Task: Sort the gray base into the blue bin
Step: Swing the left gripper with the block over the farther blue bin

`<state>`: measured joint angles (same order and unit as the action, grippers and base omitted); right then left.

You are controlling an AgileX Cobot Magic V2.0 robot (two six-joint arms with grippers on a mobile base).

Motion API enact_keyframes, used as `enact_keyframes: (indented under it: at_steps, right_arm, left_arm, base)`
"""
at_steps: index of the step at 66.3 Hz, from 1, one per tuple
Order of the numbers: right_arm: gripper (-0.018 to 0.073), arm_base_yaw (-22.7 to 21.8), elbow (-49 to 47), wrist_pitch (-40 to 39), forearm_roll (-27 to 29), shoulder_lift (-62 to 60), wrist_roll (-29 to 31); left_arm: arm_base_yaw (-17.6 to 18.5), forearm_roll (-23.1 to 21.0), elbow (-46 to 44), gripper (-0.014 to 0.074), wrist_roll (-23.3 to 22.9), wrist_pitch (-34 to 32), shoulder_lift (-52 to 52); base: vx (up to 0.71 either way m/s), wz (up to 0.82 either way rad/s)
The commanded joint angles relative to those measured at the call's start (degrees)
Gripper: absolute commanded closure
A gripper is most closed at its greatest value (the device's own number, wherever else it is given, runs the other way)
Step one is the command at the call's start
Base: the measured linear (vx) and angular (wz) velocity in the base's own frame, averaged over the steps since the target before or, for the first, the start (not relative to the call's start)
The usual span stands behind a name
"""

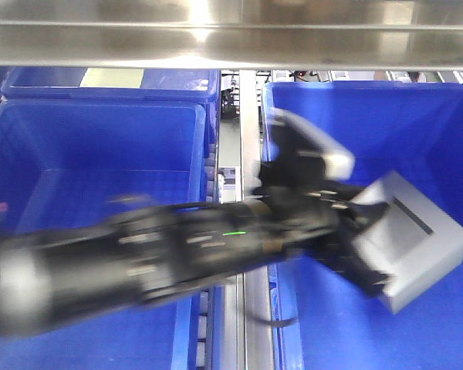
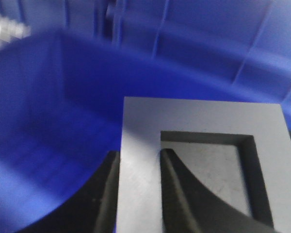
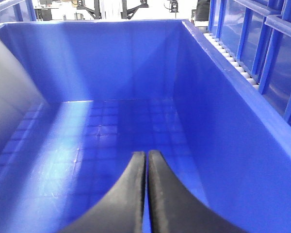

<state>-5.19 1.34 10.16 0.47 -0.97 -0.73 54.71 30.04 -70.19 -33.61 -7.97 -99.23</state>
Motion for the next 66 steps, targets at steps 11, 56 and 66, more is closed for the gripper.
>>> enact_keyframes:
  at_steps: [11, 56, 66]
  right_arm:
    - [0.0564, 0.02, 0.37, -1.73, -0.47, -0.10, 0.73]
    - [0.0564, 0.02, 0.37, -1.73, -0.47, -0.10, 0.73]
    - [0.0564, 0.02, 0.37, -1.73, -0.47, -0.10, 0.73]
  left_arm:
    - [2.92, -1.69, -15.82, 0.0603, -0.10, 11.53, -8.53]
    - [4.51, -2.11, -19.21, 0.0243, -0.10, 16.17, -16.32]
    - [4.51, -2.47, -19.21, 0.0142, -0.10, 17.90, -15.93]
  base:
    - [0.00, 0.00]
    - [0.00, 0.00]
    - [0.00, 0.00]
